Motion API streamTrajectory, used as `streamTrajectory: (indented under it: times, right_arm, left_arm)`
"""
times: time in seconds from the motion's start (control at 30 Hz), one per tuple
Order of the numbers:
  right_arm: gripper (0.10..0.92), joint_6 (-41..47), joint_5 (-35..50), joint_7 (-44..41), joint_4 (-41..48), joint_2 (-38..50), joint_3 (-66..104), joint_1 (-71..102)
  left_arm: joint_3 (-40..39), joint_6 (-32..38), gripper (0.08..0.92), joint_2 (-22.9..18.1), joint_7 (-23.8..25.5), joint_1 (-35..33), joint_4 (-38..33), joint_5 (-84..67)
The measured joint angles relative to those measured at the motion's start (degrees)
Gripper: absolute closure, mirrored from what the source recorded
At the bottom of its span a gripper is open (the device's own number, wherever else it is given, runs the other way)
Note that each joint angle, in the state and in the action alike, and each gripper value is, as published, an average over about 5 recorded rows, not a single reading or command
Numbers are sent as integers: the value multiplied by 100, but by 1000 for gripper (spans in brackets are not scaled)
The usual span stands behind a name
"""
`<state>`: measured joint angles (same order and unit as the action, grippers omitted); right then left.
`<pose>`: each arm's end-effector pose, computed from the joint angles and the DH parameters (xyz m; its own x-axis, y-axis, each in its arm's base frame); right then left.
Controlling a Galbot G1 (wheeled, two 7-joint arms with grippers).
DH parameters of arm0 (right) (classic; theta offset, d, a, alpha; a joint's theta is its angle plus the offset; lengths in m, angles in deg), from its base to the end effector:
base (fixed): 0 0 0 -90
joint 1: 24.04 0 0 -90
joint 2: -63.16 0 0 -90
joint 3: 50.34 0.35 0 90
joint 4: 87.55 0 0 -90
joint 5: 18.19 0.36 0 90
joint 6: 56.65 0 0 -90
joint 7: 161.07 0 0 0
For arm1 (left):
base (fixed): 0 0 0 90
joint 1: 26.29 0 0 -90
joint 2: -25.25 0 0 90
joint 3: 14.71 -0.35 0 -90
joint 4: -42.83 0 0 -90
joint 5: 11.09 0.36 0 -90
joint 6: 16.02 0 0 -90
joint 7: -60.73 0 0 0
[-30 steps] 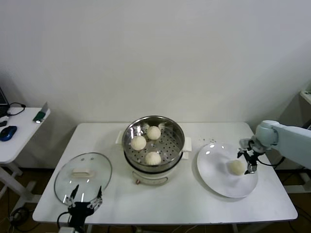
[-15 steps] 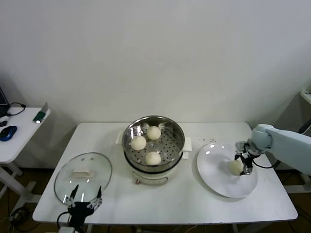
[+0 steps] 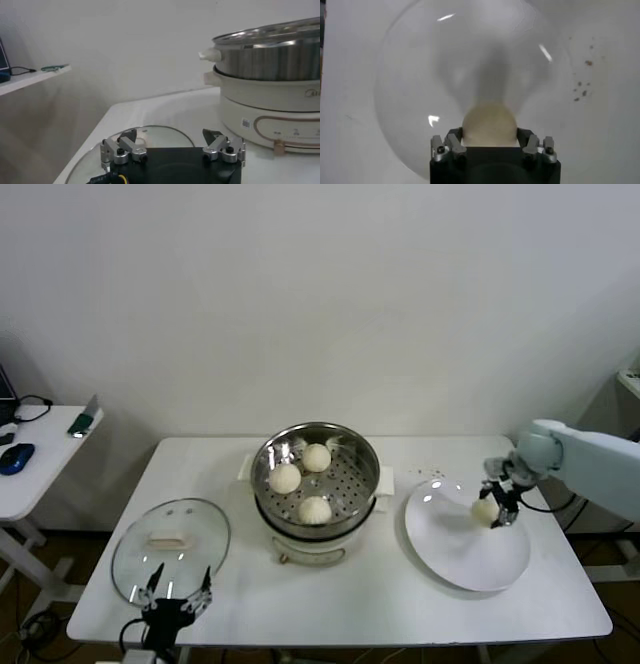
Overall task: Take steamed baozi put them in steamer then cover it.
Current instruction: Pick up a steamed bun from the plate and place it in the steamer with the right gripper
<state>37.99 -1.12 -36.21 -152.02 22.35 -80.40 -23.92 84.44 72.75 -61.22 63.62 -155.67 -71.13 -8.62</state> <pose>0.5426 -0.1986 -0.1639 -0.1322 -0.0260 0.9909 -0.9850 -0.1089 -0.1342 0.1240 0.0648 -0.3608 -0.9566 -0.0740 0.2817 -0.0246 0.9843 0.1750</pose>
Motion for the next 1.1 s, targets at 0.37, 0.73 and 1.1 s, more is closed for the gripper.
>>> streamTrajectory:
  times: [0.37,0.73,1.1]
  right_arm:
    - [321,48,1353,-204,-1059,-531,-1405,-2567]
    - [321,571,2686,125,-1921,-1446,-1519,-3507]
    - [321,1093,3240,722,-1978,-2406,-1376,-3020]
  left_arm:
    - [-44,-10,177,31,13,-7,-73,14]
    - [-86,14,177,34,12,-108,-188,16]
    - [-86,32,177,53,7,-137,-235,-1]
